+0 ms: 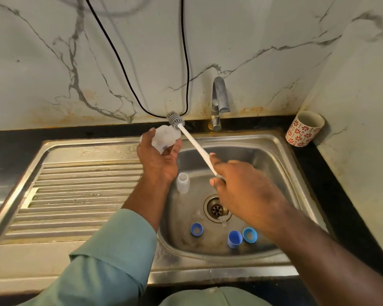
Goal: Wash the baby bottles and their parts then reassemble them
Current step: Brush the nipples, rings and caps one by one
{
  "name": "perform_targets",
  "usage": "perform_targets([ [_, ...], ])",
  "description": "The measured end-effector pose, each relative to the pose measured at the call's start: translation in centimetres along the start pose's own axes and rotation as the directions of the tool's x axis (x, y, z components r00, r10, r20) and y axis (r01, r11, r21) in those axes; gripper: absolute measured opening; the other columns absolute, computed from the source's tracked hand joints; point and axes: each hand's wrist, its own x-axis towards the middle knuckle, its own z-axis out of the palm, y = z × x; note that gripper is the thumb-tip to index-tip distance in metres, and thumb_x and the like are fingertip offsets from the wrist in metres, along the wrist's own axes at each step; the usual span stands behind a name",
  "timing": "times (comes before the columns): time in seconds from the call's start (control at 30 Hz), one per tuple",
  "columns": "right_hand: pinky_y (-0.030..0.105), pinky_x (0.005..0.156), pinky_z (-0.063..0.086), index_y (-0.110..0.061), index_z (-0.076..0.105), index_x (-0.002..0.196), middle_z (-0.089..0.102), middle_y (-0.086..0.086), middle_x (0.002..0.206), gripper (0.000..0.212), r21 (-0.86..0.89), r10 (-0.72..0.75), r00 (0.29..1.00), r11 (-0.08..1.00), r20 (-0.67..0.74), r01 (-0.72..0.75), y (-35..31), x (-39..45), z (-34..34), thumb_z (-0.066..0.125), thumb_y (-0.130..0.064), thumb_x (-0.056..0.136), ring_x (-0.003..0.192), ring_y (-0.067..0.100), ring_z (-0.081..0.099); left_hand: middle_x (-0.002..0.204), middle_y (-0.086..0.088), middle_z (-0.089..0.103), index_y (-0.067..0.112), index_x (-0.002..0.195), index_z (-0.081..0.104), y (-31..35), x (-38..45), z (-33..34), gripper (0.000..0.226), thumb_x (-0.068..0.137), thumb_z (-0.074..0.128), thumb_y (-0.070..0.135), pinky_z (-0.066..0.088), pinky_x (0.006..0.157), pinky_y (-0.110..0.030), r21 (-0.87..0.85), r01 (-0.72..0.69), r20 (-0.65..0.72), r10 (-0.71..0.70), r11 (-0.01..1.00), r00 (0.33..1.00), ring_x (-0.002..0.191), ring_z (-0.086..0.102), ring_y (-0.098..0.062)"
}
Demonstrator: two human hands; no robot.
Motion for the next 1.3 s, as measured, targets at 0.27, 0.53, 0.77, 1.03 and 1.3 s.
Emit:
perform_targets([
  [0.27,0.025,0.069,0.052,-0.038,0.020,0.152,0.043,-0.011,0.083,0.059,0.102,0.000,0.997,0.995,-0.076,0.008,1.3,-0.6,0.1,0.048,-0.039,0.100,0.071,0.007,0.052,0.108,-0.016,0.064,0.006,0.123,0.058,0.3,-1.9,-3.5,0.056,0.077,0.077,0.031,0.056,0.077,-0.034,0.460,0.191,0.235,-0.327,0.867,0.916,0.092,0.065,-0.024],
  [0.53,0.014,0.057,0.045,-0.044,0.031,0.147,0.050,-0.013,0.081,0.053,0.233,-0.020,0.996,0.972,-0.082,0.039,2.4,-3.1,1.3,0.051,-0.040,0.098,0.067,0.002,0.053,0.125,-0.016,0.060,0.018,0.135,0.051,1.2,-1.9,-2.4,0.054,0.086,0.072,0.011,0.060,0.079,-0.048,0.607,-0.078,0.207,-0.063,0.791,0.976,0.105,0.065,-0.032],
  [0.77,0.017,0.052,0.049,-0.038,0.045,0.140,0.062,-0.003,0.079,0.043,0.533,0.149,0.988,0.833,0.046,-0.150,2.5,-3.5,1.3,0.053,-0.031,0.099,0.053,0.006,0.053,0.123,-0.002,0.058,0.020,0.136,0.048,-0.8,-3.0,-2.0,0.067,0.078,0.081,0.010,0.058,0.085,-0.038,0.791,-0.365,0.275,0.247,0.492,0.929,0.105,0.060,-0.020],
  [1.03,0.026,0.037,0.044,-0.027,0.049,0.141,0.056,0.008,0.078,0.042,0.804,0.160,0.964,0.532,0.214,-0.266,2.0,-2.9,-1.3,0.053,-0.023,0.099,0.042,0.012,0.047,0.125,0.003,0.063,0.022,0.134,0.056,-1.0,-1.7,-2.7,0.067,0.073,0.086,0.015,0.056,0.095,-0.040,0.816,-0.557,0.481,0.349,0.157,0.804,0.113,0.059,-0.017],
  [1.3,0.026,0.036,0.043,-0.022,0.056,0.135,0.059,0.007,0.074,0.036,0.847,0.155,0.958,0.448,0.242,-0.286,1.5,-2.3,-0.7,0.054,-0.022,0.099,0.039,0.013,0.046,0.121,0.006,0.062,0.021,0.136,0.055,-0.1,-0.3,-2.2,0.067,0.076,0.084,0.012,0.052,0.093,-0.027,0.819,-0.558,0.474,0.390,0.133,0.789,0.109,0.057,-0.014],
])
